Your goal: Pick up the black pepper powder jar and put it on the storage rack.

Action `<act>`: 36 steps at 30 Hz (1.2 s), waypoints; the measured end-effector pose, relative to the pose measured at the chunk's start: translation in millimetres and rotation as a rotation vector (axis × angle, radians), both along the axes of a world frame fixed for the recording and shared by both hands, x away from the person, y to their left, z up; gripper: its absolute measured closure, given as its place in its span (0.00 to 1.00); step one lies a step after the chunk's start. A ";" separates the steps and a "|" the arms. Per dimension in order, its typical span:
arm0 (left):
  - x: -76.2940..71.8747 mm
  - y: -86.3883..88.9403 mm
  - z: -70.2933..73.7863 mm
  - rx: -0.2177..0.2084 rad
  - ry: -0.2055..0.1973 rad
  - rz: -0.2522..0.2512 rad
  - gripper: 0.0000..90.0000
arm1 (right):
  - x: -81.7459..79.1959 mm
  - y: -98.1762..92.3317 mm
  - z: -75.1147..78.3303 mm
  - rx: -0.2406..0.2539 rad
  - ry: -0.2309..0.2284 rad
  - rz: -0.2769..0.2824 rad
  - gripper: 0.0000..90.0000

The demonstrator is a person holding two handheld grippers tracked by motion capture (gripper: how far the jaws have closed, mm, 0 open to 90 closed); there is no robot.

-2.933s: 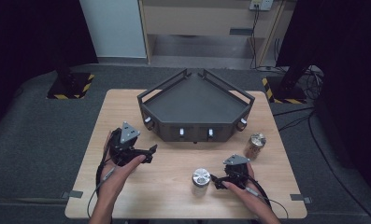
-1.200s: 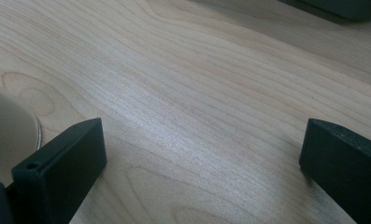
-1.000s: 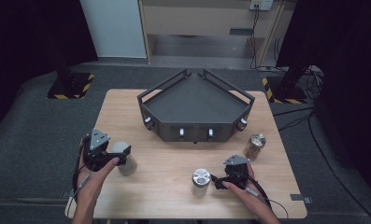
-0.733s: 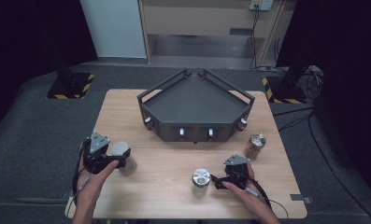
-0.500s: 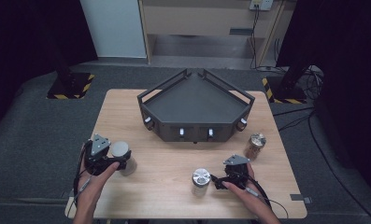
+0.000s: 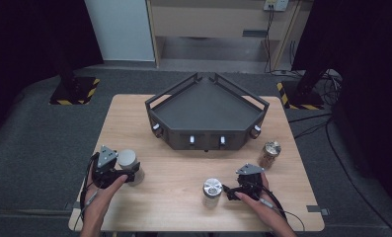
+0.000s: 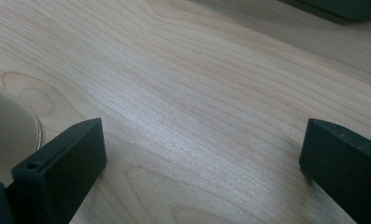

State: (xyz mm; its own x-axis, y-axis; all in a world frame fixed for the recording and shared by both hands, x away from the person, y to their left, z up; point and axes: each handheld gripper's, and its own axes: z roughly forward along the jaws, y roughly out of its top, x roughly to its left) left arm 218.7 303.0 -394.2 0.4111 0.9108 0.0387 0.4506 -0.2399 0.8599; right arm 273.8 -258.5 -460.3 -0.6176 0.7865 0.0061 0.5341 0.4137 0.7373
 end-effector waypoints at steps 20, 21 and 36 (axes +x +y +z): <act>-0.9 -1.5 -17.9 -0.035 -0.026 0.024 0.17 | 0.0 0.0 0.0 0.000 0.000 0.000 0.01; -0.9 -0.5 -19.3 -0.047 -0.025 0.023 0.17 | 0.0 0.0 0.0 0.000 0.000 0.000 0.01; -7.1 -3.8 -21.3 -0.051 -0.058 0.012 0.36 | 0.1 0.0 0.0 0.000 0.000 0.000 0.01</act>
State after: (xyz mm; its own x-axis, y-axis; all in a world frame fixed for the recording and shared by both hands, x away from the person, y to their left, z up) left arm 211.6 299.2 -415.5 0.3989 0.9169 0.0159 0.4022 -0.1905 0.8955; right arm 273.9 -258.5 -460.3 -0.6177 0.7864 0.0064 0.5341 0.4135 0.7374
